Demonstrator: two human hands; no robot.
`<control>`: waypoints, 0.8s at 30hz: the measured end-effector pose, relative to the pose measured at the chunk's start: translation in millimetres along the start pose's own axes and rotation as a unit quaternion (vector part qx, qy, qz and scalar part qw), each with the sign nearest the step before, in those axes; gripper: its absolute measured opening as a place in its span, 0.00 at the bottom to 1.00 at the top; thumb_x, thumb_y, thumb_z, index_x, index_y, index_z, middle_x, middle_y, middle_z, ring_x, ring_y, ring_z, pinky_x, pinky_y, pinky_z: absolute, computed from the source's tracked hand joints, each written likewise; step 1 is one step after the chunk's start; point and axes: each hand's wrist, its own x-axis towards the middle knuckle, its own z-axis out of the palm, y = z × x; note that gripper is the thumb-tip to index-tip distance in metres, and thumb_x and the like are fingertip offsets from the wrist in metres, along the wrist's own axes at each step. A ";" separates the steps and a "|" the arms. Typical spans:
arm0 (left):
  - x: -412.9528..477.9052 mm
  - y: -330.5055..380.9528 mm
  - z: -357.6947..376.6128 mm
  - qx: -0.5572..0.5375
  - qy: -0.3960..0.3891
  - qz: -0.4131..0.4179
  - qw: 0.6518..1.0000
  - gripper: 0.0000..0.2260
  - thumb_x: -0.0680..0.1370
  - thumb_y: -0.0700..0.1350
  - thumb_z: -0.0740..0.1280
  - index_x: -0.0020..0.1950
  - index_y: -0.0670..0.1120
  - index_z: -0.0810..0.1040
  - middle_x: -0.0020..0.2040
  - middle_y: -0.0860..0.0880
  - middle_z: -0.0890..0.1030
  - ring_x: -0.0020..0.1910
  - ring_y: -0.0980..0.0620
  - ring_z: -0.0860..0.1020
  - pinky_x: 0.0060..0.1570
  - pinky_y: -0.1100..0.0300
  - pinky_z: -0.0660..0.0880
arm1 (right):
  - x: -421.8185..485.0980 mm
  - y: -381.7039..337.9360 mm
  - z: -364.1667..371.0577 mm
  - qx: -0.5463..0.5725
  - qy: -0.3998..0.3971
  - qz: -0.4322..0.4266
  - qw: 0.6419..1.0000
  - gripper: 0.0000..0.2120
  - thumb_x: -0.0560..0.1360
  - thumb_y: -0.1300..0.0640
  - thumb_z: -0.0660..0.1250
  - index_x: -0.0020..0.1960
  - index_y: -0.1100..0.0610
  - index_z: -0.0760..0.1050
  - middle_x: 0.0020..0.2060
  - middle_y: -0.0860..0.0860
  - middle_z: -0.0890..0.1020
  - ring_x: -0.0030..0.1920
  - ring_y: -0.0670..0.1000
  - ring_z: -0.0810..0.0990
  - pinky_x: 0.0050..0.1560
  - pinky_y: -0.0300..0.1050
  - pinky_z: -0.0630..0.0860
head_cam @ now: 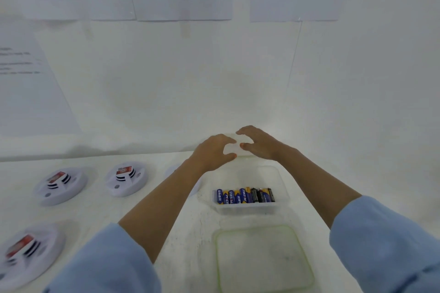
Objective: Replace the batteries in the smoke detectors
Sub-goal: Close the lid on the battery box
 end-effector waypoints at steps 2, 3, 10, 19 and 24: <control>-10.6 6.5 0.4 -0.001 -0.006 0.000 1.000 0.21 0.77 0.51 0.65 0.69 0.49 0.69 0.69 0.50 0.71 0.68 0.51 0.67 0.67 0.52 0.65 | -16.1 -1.6 0.0 -0.004 -0.001 0.000 1.000 0.20 0.79 0.57 0.59 0.70 0.56 0.63 0.71 0.51 0.64 0.71 0.50 0.61 0.71 0.45 0.59; -16.8 9.8 -0.1 0.001 -0.009 0.001 1.000 0.21 0.77 0.51 0.65 0.69 0.49 0.68 0.68 0.50 0.71 0.67 0.51 0.68 0.67 0.52 0.65 | -24.6 -2.1 0.2 -0.002 -0.002 0.001 1.000 0.20 0.79 0.57 0.60 0.70 0.56 0.63 0.71 0.51 0.65 0.71 0.50 0.61 0.71 0.45 0.59; -70.8 27.8 -1.1 -0.019 0.009 -0.015 1.000 0.21 0.76 0.49 0.67 0.68 0.49 0.69 0.63 0.48 0.74 0.63 0.50 0.72 0.64 0.51 0.69 | -84.7 -5.8 2.9 0.007 -0.018 0.005 1.000 0.19 0.78 0.57 0.61 0.69 0.53 0.66 0.70 0.49 0.66 0.71 0.50 0.63 0.68 0.43 0.60; -159.9 45.4 33.0 -0.098 0.124 0.008 0.987 0.16 0.72 0.29 0.60 0.56 0.41 0.79 0.55 0.45 0.80 0.55 0.50 0.76 0.49 0.75 0.65 | -170.3 17.7 25.0 -0.021 0.108 -0.086 0.990 0.22 0.68 0.73 0.60 0.58 0.57 0.76 0.55 0.52 0.72 0.61 0.52 0.71 0.54 0.36 0.63; -191.8 25.8 53.6 -0.059 0.015 -0.014 0.998 0.25 0.65 0.23 0.56 0.55 0.41 0.80 0.58 0.43 0.77 0.60 0.46 0.73 0.62 0.60 0.65 | -202.5 38.1 43.3 -0.066 0.095 -0.047 0.992 0.29 0.64 0.77 0.55 0.56 0.54 0.77 0.55 0.51 0.72 0.60 0.53 0.70 0.54 0.43 0.67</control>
